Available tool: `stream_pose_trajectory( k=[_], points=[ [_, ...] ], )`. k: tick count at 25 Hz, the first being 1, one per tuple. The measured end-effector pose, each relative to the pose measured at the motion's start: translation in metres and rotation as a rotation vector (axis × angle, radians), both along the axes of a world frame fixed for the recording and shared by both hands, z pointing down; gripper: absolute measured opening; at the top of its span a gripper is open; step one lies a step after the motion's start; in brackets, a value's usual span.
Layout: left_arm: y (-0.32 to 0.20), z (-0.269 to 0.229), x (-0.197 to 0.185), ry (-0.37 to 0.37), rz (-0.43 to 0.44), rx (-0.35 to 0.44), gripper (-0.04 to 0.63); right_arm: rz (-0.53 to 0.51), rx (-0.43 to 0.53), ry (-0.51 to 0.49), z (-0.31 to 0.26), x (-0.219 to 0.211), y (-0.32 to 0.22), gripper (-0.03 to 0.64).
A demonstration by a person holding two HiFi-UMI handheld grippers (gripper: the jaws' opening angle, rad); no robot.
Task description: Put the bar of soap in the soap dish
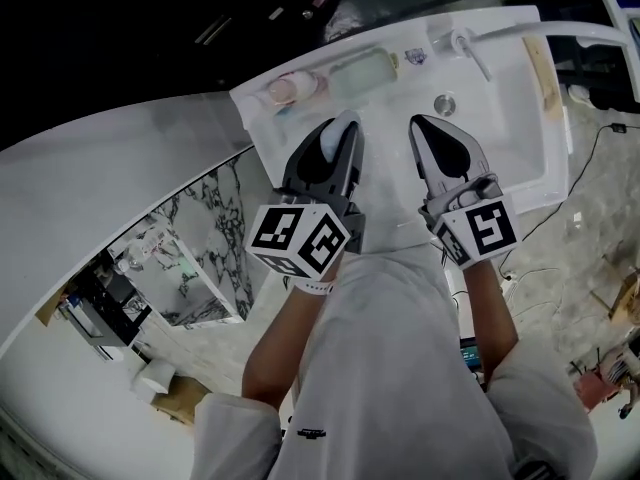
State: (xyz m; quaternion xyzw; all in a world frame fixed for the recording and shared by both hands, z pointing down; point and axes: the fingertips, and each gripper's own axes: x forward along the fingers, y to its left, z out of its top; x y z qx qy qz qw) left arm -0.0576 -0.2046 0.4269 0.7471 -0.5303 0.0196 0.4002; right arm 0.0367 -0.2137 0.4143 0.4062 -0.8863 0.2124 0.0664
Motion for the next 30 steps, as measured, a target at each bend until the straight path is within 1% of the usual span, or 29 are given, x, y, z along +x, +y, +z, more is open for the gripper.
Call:
stream_pose_trajectory(
  k=[7,11,15,25,30],
  points=[
    [-0.019,0.027,0.007,-0.009,0.005,-0.037,0.123,0.009,-0.027,0.036,0.030,0.003,-0.016,0.011],
    [-0.031,0.042,0.013,-0.015,0.010,-0.054,0.123,0.006,-0.019,0.079,0.048,0.005,-0.028,0.011],
    [-0.044,0.059,0.018,-0.027,0.015,-0.073,0.123,-0.007,-0.057,0.100,0.072,0.005,-0.039,0.011],
    [-0.071,0.095,0.026,-0.028,0.023,-0.112,0.123,-0.049,-0.108,0.142,0.115,-0.008,-0.056,0.011],
    [-0.082,0.112,0.032,-0.019,0.034,-0.135,0.123,-0.043,-0.143,0.148,0.133,-0.011,-0.063,0.011]
  ],
)
